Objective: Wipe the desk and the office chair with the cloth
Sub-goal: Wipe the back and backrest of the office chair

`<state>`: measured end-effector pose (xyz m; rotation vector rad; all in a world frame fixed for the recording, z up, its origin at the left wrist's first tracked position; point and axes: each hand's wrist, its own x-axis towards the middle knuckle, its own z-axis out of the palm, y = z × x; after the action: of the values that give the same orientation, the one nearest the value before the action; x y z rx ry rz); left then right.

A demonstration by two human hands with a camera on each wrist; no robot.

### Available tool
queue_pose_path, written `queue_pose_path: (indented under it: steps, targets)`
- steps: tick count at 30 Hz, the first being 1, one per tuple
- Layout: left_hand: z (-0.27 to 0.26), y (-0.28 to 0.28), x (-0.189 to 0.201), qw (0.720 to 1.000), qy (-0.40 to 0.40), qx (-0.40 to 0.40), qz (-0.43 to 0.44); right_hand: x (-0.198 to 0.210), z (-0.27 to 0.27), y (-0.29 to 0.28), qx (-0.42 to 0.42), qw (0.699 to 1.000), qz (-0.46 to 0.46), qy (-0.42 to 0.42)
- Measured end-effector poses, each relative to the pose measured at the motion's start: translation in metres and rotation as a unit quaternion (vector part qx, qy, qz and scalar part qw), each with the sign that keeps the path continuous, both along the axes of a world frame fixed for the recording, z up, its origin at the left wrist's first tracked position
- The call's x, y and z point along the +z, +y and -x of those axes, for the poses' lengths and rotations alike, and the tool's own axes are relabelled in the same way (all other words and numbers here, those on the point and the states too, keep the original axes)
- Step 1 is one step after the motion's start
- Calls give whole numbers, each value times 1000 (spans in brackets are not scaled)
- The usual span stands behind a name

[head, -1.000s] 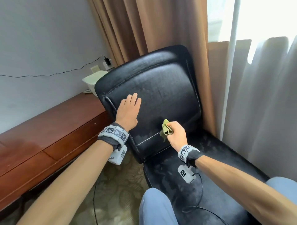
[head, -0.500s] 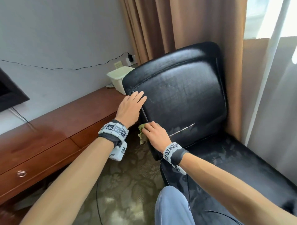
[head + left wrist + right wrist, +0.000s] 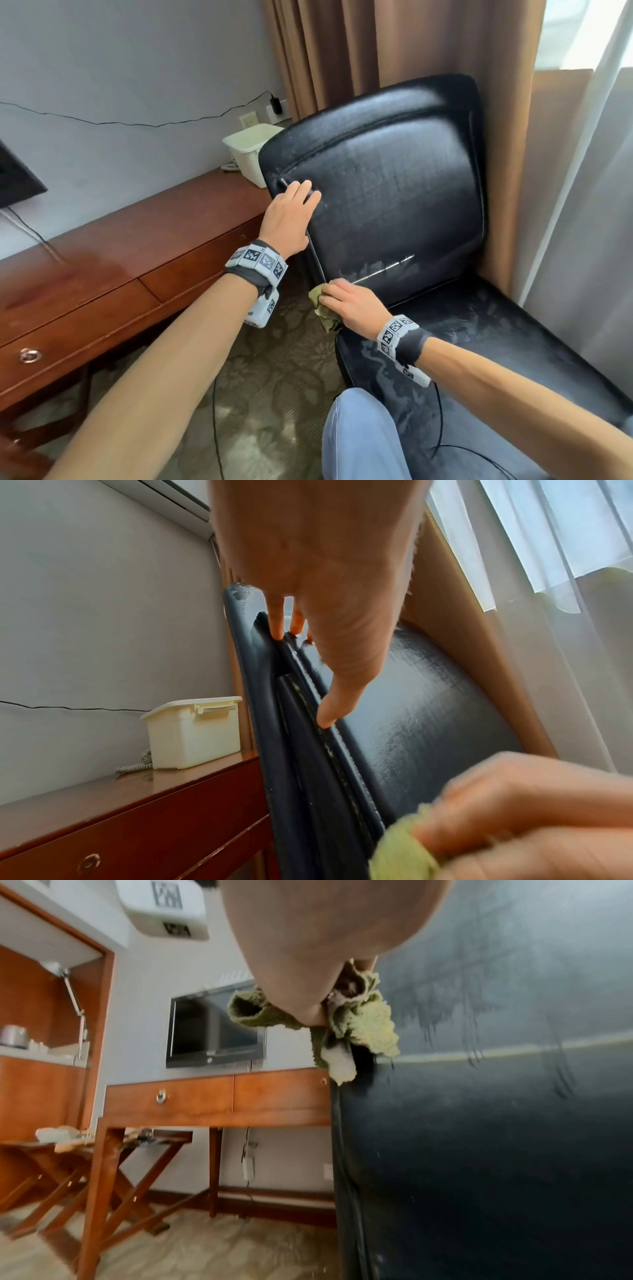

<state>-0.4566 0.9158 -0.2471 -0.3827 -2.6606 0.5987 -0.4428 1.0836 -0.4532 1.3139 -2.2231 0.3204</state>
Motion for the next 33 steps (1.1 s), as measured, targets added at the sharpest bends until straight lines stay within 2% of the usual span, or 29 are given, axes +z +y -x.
queue_pose_path:
  steps: [3, 6, 15, 19, 22, 26, 30, 33]
  targets:
    - [-3, 9, -1, 1000, -3, 26, 12, 30, 3, -8, -37, 997, 62, 19]
    - [-7, 17, -3, 998, -3, 48, 28, 37, 12, -15, -60, 996, 57, 11]
    - [-7, 26, -12, 996, 8, 80, 46, -22, 28, 13, 6, 993, -55, 104]
    - [-5, 32, -16, 994, 14, 98, 45, -27, 38, 18, 29, 985, -100, 137]
    - [-5, 34, -18, 993, 18, 102, 47, -31, 48, 27, 56, 969, -159, 183]
    - [-3, 32, -17, 993, 19, 99, 53, -34, 73, 52, 104, 926, -260, 253]
    - [0, 32, -17, 993, 8, 105, 51, -46, 106, 98, 68, 916, -284, 275]
    - [2, 33, -18, 993, 10, 108, 42, -58, 126, 141, -25, 930, -289, 226]
